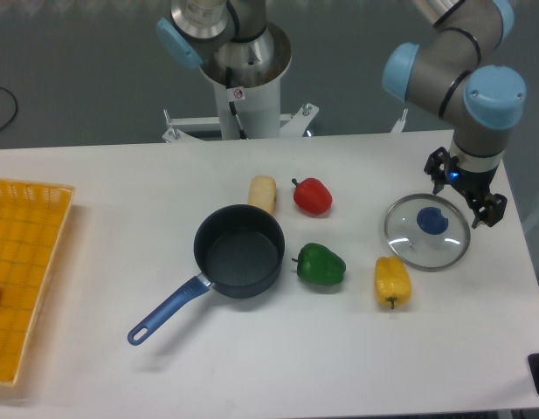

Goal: Pick up the yellow pepper
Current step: 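Lower the open gripper slightly above the glass lid, then move the open gripper over the yellow pepper and descend onto it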

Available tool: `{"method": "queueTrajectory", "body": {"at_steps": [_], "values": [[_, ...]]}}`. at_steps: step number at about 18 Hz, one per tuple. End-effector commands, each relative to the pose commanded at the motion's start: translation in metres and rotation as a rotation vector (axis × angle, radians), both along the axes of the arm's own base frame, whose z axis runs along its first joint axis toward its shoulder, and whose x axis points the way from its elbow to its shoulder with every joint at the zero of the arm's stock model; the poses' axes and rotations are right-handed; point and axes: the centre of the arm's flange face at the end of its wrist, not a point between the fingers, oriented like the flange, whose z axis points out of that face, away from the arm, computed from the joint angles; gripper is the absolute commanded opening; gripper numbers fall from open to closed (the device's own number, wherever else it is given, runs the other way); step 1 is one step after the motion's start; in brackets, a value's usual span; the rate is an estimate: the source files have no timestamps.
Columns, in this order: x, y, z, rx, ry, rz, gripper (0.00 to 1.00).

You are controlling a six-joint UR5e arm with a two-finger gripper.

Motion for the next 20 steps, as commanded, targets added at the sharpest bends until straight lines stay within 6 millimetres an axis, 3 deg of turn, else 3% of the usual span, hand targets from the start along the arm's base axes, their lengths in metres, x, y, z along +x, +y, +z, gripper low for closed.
{"method": "queueTrajectory", "body": {"at_steps": [2, 3, 13, 16, 20], "values": [[0.005, -0.002, -0.009, 0.001, -0.017, -0.008, 1.0], [0.002, -0.001, 0.001, 0.009, -0.003, 0.0, 1.0], [0.008, 0.007, -0.008, 0.073, -0.026, 0.125, 1.0], [0.008, 0.02, -0.012, 0.187, -0.053, 0.288, 1.0], [0.01, 0.043, -0.025, 0.216, -0.037, 0.424, 1.0]]}}
